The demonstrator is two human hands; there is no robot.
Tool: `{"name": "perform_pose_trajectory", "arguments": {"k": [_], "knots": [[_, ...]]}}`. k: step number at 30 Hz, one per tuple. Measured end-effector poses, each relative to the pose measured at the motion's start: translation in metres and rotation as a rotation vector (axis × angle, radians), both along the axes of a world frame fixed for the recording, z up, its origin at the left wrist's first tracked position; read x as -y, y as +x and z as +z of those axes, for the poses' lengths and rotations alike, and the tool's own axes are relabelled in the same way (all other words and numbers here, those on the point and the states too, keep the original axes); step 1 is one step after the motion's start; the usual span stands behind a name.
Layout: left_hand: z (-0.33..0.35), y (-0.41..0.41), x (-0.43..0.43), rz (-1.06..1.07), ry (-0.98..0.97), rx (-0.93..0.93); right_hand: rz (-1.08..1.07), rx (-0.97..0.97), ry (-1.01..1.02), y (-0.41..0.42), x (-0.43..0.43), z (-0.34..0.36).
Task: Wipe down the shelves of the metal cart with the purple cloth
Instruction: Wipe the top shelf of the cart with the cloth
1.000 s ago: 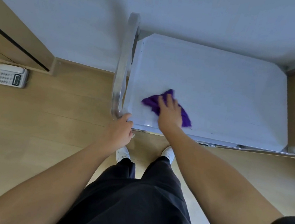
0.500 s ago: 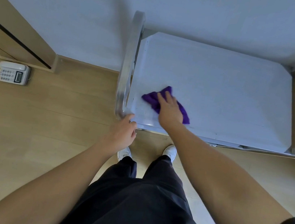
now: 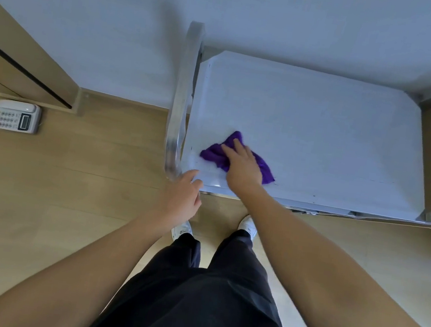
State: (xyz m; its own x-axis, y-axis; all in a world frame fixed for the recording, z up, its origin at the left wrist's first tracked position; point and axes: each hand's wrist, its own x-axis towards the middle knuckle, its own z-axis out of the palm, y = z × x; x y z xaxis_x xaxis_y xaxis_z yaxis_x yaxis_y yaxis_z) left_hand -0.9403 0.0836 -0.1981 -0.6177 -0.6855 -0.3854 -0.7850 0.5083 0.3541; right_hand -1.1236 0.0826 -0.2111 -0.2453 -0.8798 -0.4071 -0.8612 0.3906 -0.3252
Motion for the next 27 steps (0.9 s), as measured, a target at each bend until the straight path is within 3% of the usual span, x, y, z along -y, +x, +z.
{"name": "perform_pose_trajectory", "arguments": {"k": [5,11,17,22,27], "knots": [[-0.014,-0.035,0.023,-0.029,-0.053,-0.056,-0.139,-0.02,-0.036,-0.031,-0.01,-0.009],[-0.039,-0.055,0.037,0.185,-0.114,-0.081,0.018,-0.078,-0.254,0.003,-0.048,-0.034],[-0.048,-0.049,0.03,0.26,-0.123,-0.119,0.067,-0.07,-0.304,-0.009,0.025,-0.053],[-0.054,-0.052,0.033,0.203,-0.196,-0.038,0.03,-0.061,-0.297,-0.02,0.111,-0.051],[-0.058,-0.075,0.049,0.273,-0.247,-0.049,0.078,-0.098,-0.364,-0.025,0.095,-0.057]]}}
